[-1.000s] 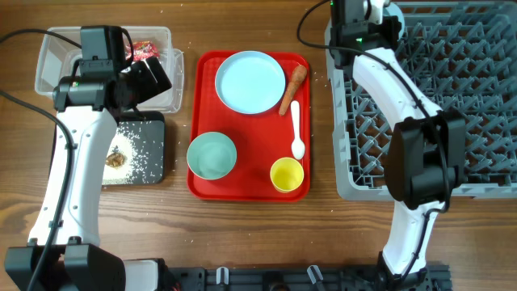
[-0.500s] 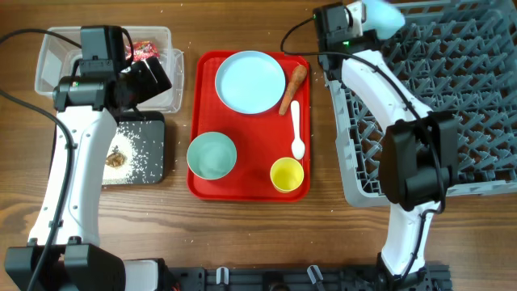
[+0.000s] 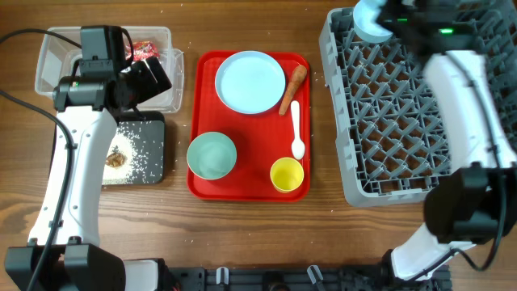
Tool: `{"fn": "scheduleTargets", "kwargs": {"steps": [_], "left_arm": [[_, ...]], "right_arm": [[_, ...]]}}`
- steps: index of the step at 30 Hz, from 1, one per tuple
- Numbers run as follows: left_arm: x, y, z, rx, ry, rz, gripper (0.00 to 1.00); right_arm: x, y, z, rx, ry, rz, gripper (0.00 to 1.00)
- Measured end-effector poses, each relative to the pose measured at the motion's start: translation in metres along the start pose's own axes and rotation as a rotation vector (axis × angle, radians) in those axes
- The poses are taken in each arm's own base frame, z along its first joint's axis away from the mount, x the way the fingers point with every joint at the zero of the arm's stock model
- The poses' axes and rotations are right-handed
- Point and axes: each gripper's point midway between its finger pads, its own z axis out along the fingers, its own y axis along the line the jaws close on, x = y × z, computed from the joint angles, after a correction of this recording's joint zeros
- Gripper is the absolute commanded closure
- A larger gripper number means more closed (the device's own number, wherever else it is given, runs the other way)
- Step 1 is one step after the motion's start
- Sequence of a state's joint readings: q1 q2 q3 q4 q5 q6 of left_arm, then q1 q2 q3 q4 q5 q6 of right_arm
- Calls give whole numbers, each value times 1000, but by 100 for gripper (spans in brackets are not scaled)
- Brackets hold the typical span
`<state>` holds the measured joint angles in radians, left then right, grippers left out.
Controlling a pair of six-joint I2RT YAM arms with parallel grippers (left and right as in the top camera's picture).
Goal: Sort waste into correct bins and load items into the dishwasher rack
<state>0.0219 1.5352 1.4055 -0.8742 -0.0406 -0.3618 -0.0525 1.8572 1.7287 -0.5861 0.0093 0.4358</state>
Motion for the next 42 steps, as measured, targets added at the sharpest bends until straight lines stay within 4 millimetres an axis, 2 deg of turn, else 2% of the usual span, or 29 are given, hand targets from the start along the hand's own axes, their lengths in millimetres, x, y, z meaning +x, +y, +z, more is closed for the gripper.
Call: {"fn": "scheduleTargets", "kwargs": {"steps": [1,2,6,8,11,12,15,19,21,22,23,25,27,28,29,31,33,36,38,42], "left_arm": [[0,0,0,0,1,0,0],[0,0,0,0,0,0,0],[0,0,0,0,1,0,0],[0,0,0,0,0,0,0],[0,0,0,0,1,0,0],[0,0,0,0,1,0,0],[0,0,0,0,1,0,0],[0,0,0,0,1,0,0],[0,0,0,0,1,0,0],[0,0,0,0,1,0,0],[0,0,0,0,1,0,0],[0,0,0,0,1,0,0],[0,0,0,0,1,0,0],[0,0,0,0,1,0,0],[0,0,0,0,1,0,0],[0,0,0,0,0,0,0],[0,0,0,1,0,0,0],[0,0,0,0,-1,0,0],[0,0,0,0,1,0,0],[0,0,0,0,0,0,0]], "right_arm": [[-3,-23,8,1,22,69,37],[2,-39,21,-7,65,125,37],[36,-30,53,-48,176,171,38],[51,-32,70,-46,214,199,44],[65,-38,91,-36,245,224,90],[68,-39,96,-36,250,233,96],[66,-39,98,-35,238,242,96],[62,-40,93,-30,231,240,96],[51,-40,72,6,199,210,96],[32,-40,47,58,129,163,96],[20,-38,30,85,79,135,96],[-15,-22,-26,192,-105,14,96],[-27,1,-68,340,-251,-127,96],[-24,12,-78,404,-283,-216,96],[-13,24,-80,511,-312,-309,96],[-2,27,-65,682,-332,-454,96],[25,27,-26,840,-282,-645,96],[45,19,10,970,-231,-798,96],[46,17,16,1010,-229,-833,96],[44,18,14,1030,-228,-852,96]]}}
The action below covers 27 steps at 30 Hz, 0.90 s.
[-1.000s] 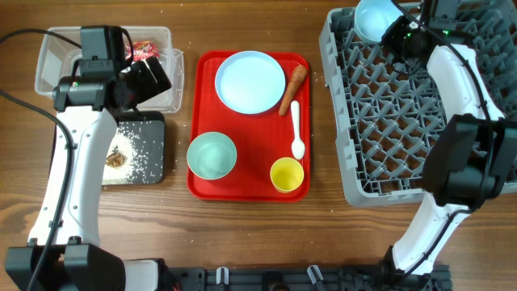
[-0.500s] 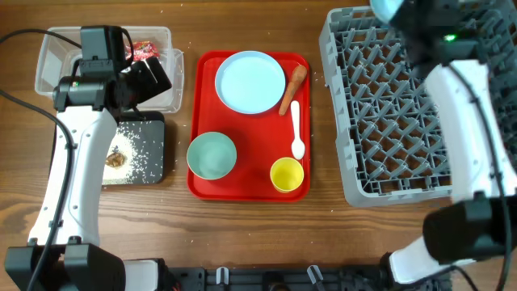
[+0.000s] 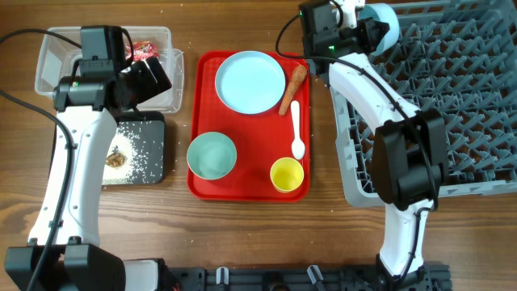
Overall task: Sort waste into correct bins and load items into the dishwasher rack
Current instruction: 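Move the right gripper to the mint-green bowl and grasp it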
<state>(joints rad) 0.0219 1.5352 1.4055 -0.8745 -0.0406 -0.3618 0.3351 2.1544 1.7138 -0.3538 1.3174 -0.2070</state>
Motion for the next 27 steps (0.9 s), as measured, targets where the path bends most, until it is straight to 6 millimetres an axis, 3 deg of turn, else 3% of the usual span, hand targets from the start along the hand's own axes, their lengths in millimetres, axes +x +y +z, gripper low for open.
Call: {"fn": "scheduleTargets", "kwargs": {"steps": [9,10,11,13,20,23,25,27], "left_arm": [[0,0,0,0,0,0,0],[0,0,0,0,1,0,0],[0,0,0,0,0,0,0],[0,0,0,0,0,0,0],[0,0,0,0,1,0,0],[0,0,0,0,1,0,0],[0,0,0,0,1,0,0],[0,0,0,0,1,0,0]], "right_arm": [[8,26,-3,-118,-8,-64,96],[9,30,-6,-139,-11,-83,77],[8,33,-9,-149,-17,-86,27],[8,42,-15,-191,-27,-107,17],[-6,69,-77,-271,-143,-210,8],[-11,67,-90,-295,-169,-201,7],[-12,61,-97,-371,-170,-188,13],[-8,60,-117,-586,-154,-135,20]]}}
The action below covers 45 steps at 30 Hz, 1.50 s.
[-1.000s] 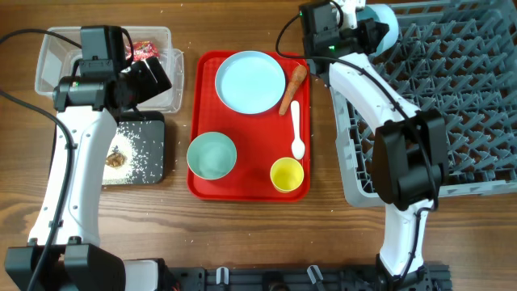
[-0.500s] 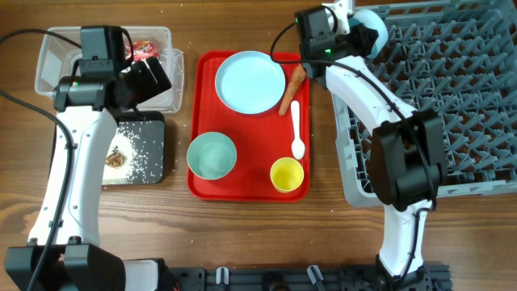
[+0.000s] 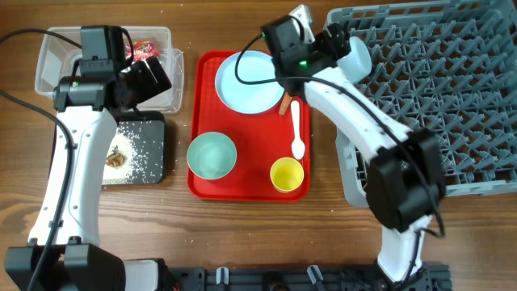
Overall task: Sort waste into correct bins and load items into the dishwasher rack
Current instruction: 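Move the right gripper to the mint-green bowl and grasp it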
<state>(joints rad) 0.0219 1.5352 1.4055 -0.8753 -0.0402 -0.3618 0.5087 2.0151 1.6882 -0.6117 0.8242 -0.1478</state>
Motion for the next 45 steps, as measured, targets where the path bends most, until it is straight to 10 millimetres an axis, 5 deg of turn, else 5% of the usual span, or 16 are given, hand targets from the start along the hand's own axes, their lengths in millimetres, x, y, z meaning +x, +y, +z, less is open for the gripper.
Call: {"fn": "scheduleTargets", "kwargs": {"steps": [5,8,13,15,18,23,29,33,34,39,45], "left_arm": [[0,0,0,0,-1,0,0],[0,0,0,0,-1,0,0],[0,0,0,0,-1,0,0],[0,0,0,0,0,0,0],[0,0,0,0,0,0,0],[0,0,0,0,0,0,0],[0,0,0,0,0,0,0],[0,0,0,0,0,0,0],[0,0,0,0,0,0,0],[0,0,0,0,-1,0,0],[0,0,0,0,0,0,0]], "right_arm": [[-8,93,-61,-724,43,314,28],[14,160,-118,-1061,208,393,31],[74,245,-177,-1156,392,378,40],[87,260,-180,-1147,443,386,44],[96,267,-165,-1115,507,428,48],[91,265,-162,-1114,503,450,34],[73,226,-175,-1065,442,477,34],[83,214,-163,-962,452,466,38],[86,215,-161,-950,462,466,41],[111,240,-134,-946,597,468,92],[107,237,-130,-966,596,486,96]]}}
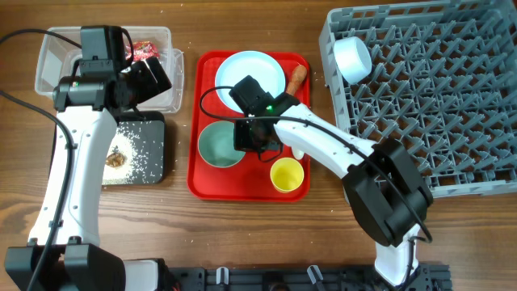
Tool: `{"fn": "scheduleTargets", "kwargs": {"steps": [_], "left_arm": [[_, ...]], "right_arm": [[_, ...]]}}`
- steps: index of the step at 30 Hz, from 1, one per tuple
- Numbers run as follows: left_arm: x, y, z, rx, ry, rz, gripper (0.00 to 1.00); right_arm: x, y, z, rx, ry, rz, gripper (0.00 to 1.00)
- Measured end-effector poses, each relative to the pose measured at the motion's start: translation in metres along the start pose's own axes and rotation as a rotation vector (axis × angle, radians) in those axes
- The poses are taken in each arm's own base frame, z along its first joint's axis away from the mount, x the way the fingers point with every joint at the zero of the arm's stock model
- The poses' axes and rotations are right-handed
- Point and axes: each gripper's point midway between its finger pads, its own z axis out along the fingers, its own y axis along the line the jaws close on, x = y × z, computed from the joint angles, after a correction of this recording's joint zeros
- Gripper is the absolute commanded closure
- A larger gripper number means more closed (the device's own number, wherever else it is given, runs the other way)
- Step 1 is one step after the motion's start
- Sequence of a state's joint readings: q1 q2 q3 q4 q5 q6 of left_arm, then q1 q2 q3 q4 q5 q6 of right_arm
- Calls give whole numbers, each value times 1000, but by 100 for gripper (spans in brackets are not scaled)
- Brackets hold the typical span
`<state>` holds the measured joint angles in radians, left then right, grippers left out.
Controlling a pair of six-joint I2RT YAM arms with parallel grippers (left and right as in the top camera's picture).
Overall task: Sort waste into correct bins and load items into the dishwasher rack
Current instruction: 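Move the right gripper to the mint-green bowl and grasp it, then carry the mint-green bowl into the dish rack and release it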
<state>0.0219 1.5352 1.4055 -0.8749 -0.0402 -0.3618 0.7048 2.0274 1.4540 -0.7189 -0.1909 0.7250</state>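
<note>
The red tray (198,182) holds a white plate (258,65), a green bowl (216,147), a yellow cup (287,174), a carrot (297,76) and a white spoon, which is mostly hidden under my right arm. My right gripper (252,139) is down at the bowl's right rim and looks shut on it. A white cup (353,58) lies in the far left corner of the grey dishwasher rack (420,121). Over the clear bin (52,56) hangs my left gripper (149,77), open and empty.
A red wrapper (145,50) lies in the clear bin. In front of it stands a black bin (141,153) with food scraps and crumbs. The rack takes up the right side of the table, and bare wood lies in front of the tray.
My right gripper has moved from above the white plate down to the green bowl's right rim. The bowl has shifted a little to the right and back. The left arm is unchanged.
My right gripper held the white cup over the rack's far left corner, and it was still at that corner a moment later. Then the cup lay in the rack and the gripper was over the plate. Now it is at the green bowl.
</note>
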Motion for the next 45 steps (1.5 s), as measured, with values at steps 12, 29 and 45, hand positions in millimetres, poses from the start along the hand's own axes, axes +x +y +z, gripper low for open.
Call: {"fn": "scheduleTargets", "kwargs": {"steps": [12,29,45], "left_arm": [[0,0,0,0,0,0,0],[0,0,0,0,-1,0,0],[0,0,0,0,0,0,0]], "right_arm": [[-87,-156,-299,420,-729,90,96],[-87,-278,-285,1303,-383,-233,96],[-115,-252,-240,1442,-120,-724,96]]}}
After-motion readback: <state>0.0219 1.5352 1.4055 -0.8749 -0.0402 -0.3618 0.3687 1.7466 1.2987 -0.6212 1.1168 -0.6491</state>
